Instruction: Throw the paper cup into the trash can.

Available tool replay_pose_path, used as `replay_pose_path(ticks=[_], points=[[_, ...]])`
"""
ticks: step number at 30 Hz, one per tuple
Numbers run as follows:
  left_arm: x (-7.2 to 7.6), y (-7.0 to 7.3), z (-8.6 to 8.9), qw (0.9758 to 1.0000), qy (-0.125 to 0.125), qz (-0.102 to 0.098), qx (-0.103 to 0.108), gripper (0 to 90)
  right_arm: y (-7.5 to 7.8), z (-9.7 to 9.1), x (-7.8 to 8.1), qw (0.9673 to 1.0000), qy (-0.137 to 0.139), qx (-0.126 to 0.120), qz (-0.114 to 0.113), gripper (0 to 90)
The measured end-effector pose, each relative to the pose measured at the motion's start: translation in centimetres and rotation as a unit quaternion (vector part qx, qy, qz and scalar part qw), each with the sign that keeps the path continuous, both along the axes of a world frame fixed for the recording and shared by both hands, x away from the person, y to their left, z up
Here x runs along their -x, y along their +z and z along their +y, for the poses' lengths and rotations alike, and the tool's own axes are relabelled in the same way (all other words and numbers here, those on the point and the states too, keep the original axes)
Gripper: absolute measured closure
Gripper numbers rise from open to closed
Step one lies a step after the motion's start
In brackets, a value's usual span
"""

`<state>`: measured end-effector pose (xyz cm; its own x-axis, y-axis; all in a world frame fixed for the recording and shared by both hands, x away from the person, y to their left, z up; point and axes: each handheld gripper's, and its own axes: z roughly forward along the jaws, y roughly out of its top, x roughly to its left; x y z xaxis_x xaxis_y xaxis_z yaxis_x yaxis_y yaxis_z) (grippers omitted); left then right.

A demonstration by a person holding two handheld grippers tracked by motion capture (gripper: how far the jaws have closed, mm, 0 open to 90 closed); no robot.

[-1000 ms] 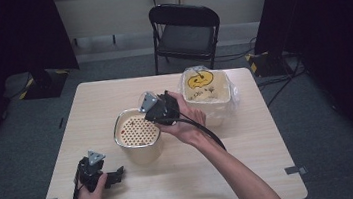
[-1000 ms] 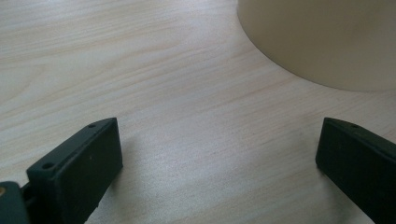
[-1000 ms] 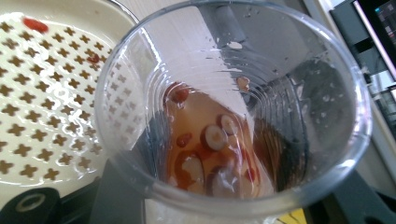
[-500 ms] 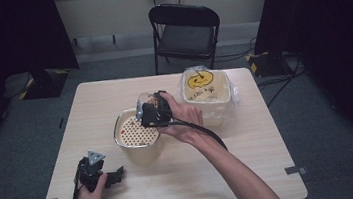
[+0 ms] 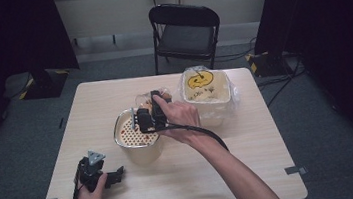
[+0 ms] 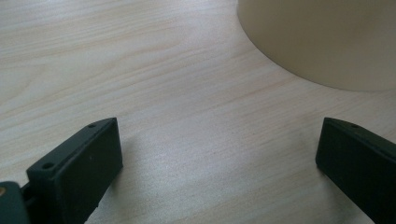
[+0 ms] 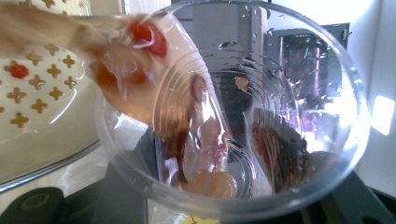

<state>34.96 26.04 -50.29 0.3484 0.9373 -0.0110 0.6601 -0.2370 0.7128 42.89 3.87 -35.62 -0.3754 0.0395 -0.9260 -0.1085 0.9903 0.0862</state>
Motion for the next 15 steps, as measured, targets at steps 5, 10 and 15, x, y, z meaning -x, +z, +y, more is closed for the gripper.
replay_pose_path(ticks=[5,10,15], points=[[0.00,0.00,0.00,1.0000,0.000,0.000,0.000,0.0,-0.18,0.08,-0.10,0.9989,-0.001,0.034,-0.033,51.4],[0.00,0.00,0.00,1.0000,0.000,0.000,0.000,0.0,-0.45,0.28,0.14,0.9954,0.005,0.071,-0.065,51.6],[0.00,-0.01,-0.01,1.0000,0.000,-0.001,0.002,0.0,-0.47,0.45,0.19,0.9917,0.012,0.090,-0.091,51.8]])
